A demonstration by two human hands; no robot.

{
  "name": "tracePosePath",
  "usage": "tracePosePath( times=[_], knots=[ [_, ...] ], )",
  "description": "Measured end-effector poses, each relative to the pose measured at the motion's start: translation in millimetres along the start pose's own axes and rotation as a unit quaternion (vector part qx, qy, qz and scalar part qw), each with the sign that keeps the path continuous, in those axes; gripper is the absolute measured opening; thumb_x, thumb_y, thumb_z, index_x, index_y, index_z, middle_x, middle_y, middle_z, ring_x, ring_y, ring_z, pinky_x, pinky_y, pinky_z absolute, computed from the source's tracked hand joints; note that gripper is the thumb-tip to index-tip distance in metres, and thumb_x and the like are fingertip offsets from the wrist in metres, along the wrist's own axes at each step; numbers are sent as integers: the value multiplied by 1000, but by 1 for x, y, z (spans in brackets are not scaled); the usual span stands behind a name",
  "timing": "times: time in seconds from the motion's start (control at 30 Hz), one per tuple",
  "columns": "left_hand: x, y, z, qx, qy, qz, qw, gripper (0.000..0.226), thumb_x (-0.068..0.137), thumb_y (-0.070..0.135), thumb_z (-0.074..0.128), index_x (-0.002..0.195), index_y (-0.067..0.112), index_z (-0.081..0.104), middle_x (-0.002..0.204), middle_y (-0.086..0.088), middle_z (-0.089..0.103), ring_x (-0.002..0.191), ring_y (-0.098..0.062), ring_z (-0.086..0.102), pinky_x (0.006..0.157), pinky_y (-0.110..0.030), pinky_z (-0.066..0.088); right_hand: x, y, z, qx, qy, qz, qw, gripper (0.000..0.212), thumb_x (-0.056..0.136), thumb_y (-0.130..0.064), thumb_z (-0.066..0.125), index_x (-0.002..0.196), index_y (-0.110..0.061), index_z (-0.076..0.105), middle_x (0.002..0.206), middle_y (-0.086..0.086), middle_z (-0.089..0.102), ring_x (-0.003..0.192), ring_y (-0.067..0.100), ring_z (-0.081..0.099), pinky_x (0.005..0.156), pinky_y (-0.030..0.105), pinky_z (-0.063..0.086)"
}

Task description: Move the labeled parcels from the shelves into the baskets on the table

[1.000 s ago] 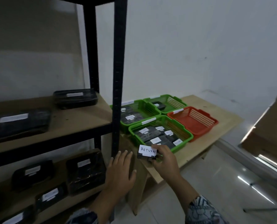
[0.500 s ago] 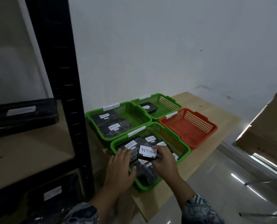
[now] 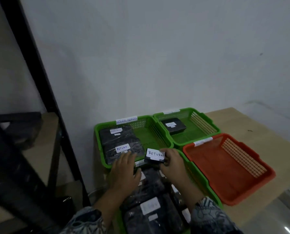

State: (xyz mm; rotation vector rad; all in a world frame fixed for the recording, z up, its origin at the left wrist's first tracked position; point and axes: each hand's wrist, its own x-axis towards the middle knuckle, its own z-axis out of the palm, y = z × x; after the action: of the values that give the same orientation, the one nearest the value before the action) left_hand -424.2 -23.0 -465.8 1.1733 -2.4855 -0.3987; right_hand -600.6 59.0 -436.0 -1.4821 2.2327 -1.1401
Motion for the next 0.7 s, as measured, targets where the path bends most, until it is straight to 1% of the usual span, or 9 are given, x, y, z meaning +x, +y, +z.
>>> tracePosePath(
  times=[0.07, 0.13, 0.17, 0.2, 0.3, 0.43, 0.53, 0.6, 0.7],
  knots=[
    [18, 0, 7, 4, 10, -20, 1000, 60, 80, 42, 49, 133, 13, 50, 139, -10, 48, 131, -34, 40, 102, -51, 38, 28, 11, -1, 3, -19, -9, 1000, 47, 69, 5, 64, 112, -13, 61, 109, 2, 52, 100, 20, 56, 84, 36, 52],
    [35, -2, 14, 6, 15, -39, 999, 60, 79, 44, 46, 129, 12, 54, 135, -12, 52, 127, -37, 44, 97, -54, 42, 54, 22, 0, -2, -39, -18, 999, 47, 72, 6, 65, 115, -13, 59, 112, 3, 52, 101, 14, 52, 82, 24, 47],
    [43, -4, 16, 3, 17, -52, 999, 60, 79, 45, 43, 128, 12, 54, 133, -12, 52, 126, -37, 45, 95, -55, 43, 66, 27, 2, -4, -46, -23, 999, 47, 72, 6, 66, 115, -12, 59, 112, 3, 52, 101, 13, 51, 81, 20, 43],
    [50, -6, 18, 3, 22, -66, 998, 60, 79, 46, 41, 127, 13, 55, 132, -12, 53, 126, -38, 45, 94, -57, 44, 78, 32, 5, -2, -53, -28, 998, 47, 71, 6, 67, 114, -12, 59, 111, 3, 52, 101, 14, 51, 82, 21, 43],
    [67, -16, 21, 9, 40, -115, 993, 61, 77, 45, 38, 126, 13, 56, 132, -13, 54, 127, -38, 43, 95, -59, 42, 114, 46, 19, -18, -87, -40, 995, 48, 71, 3, 69, 114, -13, 58, 113, 4, 54, 104, 17, 53, 85, 31, 49],
    [77, -42, 17, 60, 50, -174, 982, 66, 79, 47, 33, 132, 12, 51, 139, -13, 47, 133, -37, 35, 103, -56, 34, 153, 56, 40, -34, -119, -25, 992, 44, 75, -3, 68, 116, -16, 57, 117, 3, 55, 104, 19, 56, 83, 31, 50],
    [81, -61, 10, 94, 52, -223, 969, 62, 84, 41, 43, 138, 9, 43, 144, -18, 40, 135, -40, 29, 107, -57, 28, 173, 62, 57, -14, -121, -14, 992, 45, 75, 0, 67, 116, -14, 56, 116, 5, 57, 103, 22, 57, 87, 34, 49],
    [81, -72, 8, 100, 47, -263, 958, 62, 88, 38, 47, 142, 8, 37, 147, -20, 33, 137, -40, 23, 110, -56, 22, 186, 66, 70, -24, -124, -1, 992, 45, 74, 1, 67, 116, -12, 57, 116, 7, 57, 102, 25, 58, 89, 36, 49],
    [76, -82, 10, 92, 54, -296, 949, 64, 87, 37, 49, 141, 5, 37, 146, -26, 31, 136, -43, 25, 108, -54, 24, 203, 70, 87, -41, -133, 30, 990, 45, 75, 2, 68, 117, -10, 57, 117, 12, 56, 104, 30, 57, 89, 38, 47]
  ],
)
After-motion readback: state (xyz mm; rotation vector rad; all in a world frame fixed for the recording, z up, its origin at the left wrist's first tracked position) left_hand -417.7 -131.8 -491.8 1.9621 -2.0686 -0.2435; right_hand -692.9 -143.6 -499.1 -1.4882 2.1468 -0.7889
